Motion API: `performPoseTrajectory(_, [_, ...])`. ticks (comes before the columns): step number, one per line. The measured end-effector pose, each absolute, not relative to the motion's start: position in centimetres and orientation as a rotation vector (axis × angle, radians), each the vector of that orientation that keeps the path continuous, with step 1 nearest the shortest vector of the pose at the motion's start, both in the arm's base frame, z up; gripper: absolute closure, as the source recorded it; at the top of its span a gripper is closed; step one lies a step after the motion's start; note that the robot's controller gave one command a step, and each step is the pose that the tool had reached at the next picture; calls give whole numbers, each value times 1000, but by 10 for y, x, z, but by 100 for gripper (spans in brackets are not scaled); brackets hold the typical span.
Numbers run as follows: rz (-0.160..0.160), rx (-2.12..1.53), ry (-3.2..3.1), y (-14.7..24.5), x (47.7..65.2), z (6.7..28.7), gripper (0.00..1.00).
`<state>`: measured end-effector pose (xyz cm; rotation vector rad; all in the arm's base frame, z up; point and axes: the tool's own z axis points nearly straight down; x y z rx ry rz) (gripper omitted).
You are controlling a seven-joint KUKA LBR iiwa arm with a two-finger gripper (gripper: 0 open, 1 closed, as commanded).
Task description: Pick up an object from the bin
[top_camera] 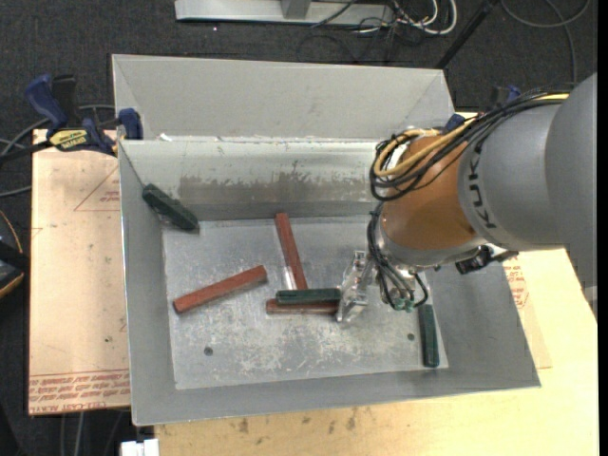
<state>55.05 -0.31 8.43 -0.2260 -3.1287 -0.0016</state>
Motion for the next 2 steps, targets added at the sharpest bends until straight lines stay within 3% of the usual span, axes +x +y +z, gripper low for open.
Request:
performPoseTrajectory(1, [-1, -226, -3129, -3, 550, 84, 100])
performPoseTrajectory(2, [-1, -208, -3147, -19, 571, 284, 100])
